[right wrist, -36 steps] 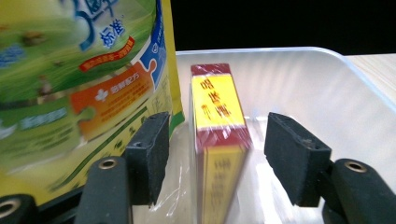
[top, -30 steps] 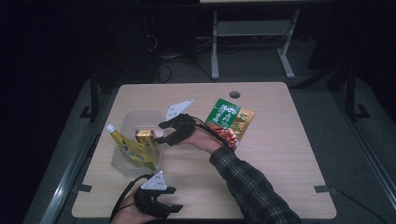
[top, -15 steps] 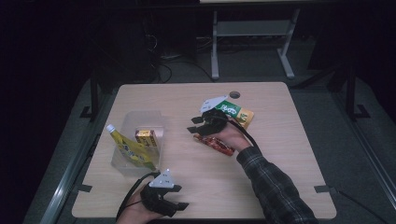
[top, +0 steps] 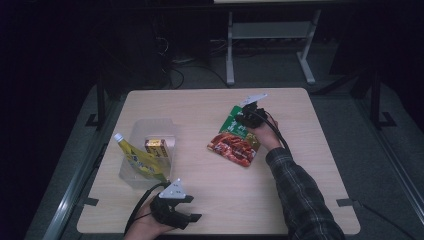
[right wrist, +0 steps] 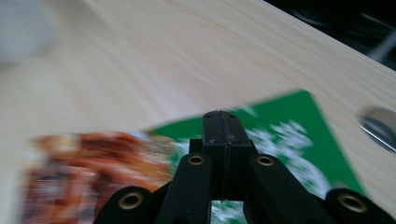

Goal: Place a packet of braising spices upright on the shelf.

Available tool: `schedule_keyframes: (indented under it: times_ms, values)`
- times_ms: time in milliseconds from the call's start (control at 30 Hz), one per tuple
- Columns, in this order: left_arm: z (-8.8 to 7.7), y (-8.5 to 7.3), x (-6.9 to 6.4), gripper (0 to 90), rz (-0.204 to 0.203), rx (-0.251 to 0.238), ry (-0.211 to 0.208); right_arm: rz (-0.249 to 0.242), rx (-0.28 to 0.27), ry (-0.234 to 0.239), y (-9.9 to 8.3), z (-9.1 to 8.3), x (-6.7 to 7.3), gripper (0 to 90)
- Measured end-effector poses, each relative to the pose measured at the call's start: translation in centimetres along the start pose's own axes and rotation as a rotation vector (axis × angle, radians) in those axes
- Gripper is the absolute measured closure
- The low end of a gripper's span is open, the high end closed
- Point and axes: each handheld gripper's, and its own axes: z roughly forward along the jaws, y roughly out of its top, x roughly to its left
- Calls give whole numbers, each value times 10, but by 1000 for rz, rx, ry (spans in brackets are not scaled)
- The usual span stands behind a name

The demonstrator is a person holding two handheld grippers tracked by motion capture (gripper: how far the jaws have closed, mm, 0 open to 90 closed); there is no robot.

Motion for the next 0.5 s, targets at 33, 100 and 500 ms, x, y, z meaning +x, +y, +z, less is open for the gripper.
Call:
schedule_keyframes:
  times_ms: [33, 100, 500]
  values:
    - [0, 0, 0, 342, 1, -1, 0, 10, 6, -22, -2, 2, -7, 900]
    - [0, 0, 0, 342, 5, -2, 2, 58, 7, -54, -7, 6, -20, 900]
    - [-3, -1, 1, 342, 5, -7, 5, 169, 48, -161, -14, 20, -55, 900]
